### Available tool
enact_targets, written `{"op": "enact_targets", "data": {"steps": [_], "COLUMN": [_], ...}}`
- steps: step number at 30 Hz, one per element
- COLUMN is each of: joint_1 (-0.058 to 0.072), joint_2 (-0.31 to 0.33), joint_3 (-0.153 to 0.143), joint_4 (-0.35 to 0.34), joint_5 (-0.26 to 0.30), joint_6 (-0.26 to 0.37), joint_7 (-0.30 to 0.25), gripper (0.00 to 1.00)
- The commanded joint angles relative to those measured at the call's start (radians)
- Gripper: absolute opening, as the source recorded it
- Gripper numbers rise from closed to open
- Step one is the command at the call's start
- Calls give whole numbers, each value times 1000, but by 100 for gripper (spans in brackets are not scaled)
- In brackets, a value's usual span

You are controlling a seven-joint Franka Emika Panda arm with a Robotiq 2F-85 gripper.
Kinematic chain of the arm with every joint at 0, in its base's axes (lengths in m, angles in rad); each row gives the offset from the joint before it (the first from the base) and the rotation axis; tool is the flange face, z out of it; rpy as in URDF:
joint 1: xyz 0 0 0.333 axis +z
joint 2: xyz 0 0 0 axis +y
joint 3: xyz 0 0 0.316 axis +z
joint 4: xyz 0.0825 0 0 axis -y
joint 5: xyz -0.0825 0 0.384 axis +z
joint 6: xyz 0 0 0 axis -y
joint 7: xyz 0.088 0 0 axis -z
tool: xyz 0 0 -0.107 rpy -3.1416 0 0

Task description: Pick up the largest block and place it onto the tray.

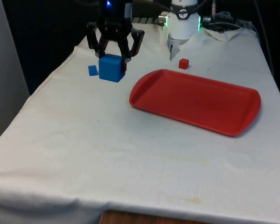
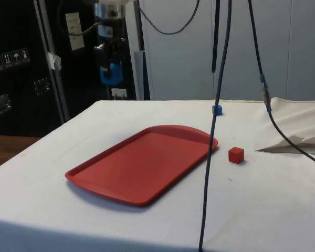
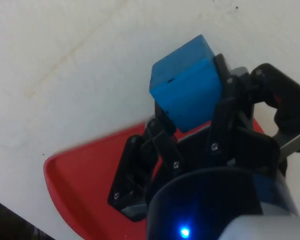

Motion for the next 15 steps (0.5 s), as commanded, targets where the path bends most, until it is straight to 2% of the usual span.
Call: {"op": "enact_targets", "data": {"steps": [1,3,4,5,12,13,14,15], "joint_1": [24,29,5,31,44,14,45,47], "joint_2": [-10,-17,-9,-19,-36,-19,-39,-43], "joint_3": [-15,-16,0,-16,-27,-5,-28,-30], "joint_4": [-25,-31,-3,-33,-42,-6,-43,-44], "joint_5": [-10,-18,-14,-19,-28,-19,-30,-32], "joint_6": [10,11,0,11,-5,-8,-8,-12], "joint_7": [8,15,15,17,24,27,25,27], "gripper": [1,1,1,1,1,1,1,1]}}
